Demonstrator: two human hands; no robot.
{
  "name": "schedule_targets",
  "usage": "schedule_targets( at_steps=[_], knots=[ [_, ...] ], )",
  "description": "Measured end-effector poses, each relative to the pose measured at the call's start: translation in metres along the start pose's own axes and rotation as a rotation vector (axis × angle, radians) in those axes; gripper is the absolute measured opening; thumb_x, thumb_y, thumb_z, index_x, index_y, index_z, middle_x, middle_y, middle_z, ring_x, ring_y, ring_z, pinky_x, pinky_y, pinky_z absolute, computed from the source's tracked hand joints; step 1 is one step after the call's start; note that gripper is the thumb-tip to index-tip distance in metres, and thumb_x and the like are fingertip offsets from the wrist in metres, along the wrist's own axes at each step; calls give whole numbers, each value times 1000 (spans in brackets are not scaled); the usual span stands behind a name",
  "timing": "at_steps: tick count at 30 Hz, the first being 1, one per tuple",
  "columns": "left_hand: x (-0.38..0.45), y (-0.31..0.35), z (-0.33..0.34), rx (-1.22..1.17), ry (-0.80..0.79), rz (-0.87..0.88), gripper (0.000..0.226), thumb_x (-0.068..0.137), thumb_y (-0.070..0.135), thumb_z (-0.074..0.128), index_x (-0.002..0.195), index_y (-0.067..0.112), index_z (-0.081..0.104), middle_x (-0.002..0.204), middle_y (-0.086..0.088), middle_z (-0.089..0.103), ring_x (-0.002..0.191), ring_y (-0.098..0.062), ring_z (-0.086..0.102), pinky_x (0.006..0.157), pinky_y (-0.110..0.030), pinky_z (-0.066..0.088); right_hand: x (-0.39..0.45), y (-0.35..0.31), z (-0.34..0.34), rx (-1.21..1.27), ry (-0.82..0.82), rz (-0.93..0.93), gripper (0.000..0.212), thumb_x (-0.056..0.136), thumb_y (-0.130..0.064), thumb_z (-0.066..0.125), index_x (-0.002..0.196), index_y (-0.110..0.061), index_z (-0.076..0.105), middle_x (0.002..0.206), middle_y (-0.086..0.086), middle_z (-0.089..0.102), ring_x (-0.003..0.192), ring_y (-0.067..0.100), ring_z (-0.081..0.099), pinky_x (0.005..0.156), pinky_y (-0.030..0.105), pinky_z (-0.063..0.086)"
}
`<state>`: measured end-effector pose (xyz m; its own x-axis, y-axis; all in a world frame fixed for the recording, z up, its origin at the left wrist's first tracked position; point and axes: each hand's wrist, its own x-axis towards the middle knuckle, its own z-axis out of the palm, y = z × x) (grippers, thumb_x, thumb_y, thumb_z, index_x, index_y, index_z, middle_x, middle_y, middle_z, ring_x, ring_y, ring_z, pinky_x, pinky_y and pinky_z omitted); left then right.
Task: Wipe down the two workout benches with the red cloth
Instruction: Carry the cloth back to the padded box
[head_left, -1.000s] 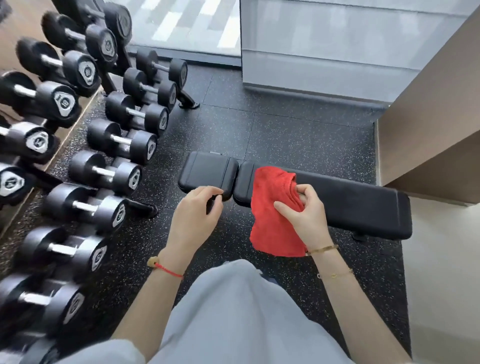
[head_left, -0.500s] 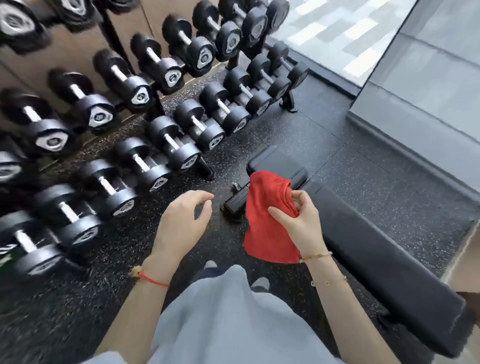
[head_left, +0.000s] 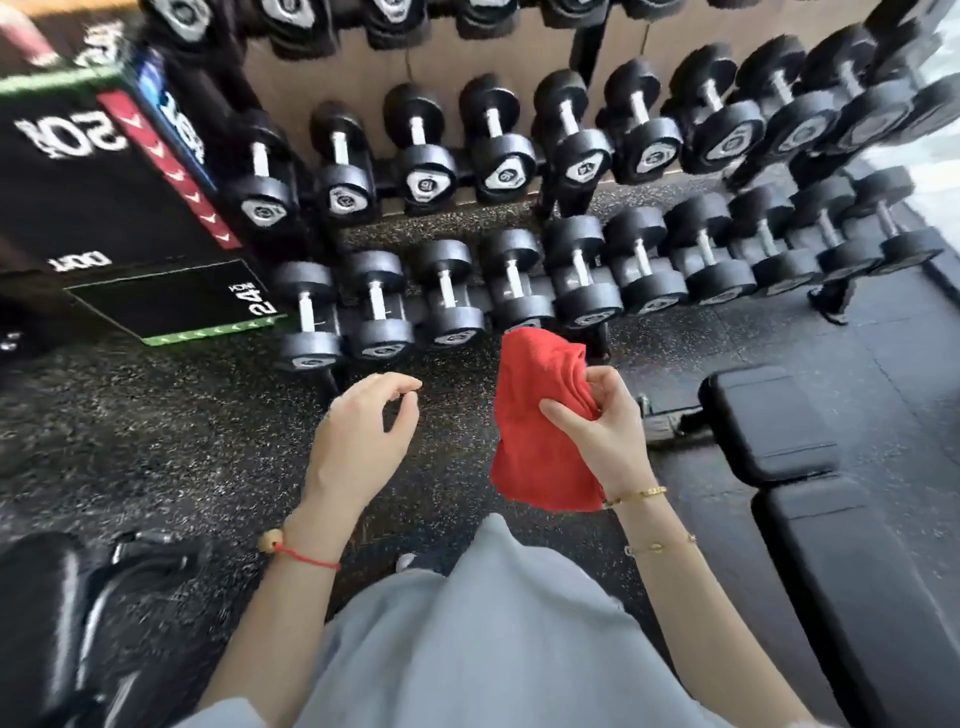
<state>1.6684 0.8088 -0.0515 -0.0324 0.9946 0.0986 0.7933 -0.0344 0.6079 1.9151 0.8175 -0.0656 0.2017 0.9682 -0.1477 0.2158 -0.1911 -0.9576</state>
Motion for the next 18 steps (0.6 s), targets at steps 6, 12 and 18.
schedule_targets(
  at_steps=[6, 12, 18],
  knots=[
    [-37, -119, -101, 79, 159, -158, 20, 95, 19, 56, 110, 20, 69, 108, 4, 71, 99, -15, 66, 90, -32, 52, -21, -31, 146, 20, -193, -39, 31, 73, -11, 81, 92, -9, 57, 92, 14, 68, 81, 17, 61, 85, 44, 51],
    [-88, -200, -183, 117, 316, -389, 20, 95, 20, 57, 110, 19, 70, 108, 3, 71, 98, -15, 65, 86, -29, 49, -41, -72, 264, 29, -418, -81, 29, 74, -5, 80, 88, -14, 56, 83, -1, 63, 74, 7, 57, 75, 28, 48],
    [-117, -261, -225, 90, 449, -568, 20, 95, 21, 57, 111, 19, 70, 106, 4, 72, 98, -14, 65, 83, -23, 46, -47, -98, 364, -16, -618, -110, 30, 76, -3, 78, 93, -10, 55, 92, 17, 65, 83, 18, 60, 85, 43, 50]
  ],
)
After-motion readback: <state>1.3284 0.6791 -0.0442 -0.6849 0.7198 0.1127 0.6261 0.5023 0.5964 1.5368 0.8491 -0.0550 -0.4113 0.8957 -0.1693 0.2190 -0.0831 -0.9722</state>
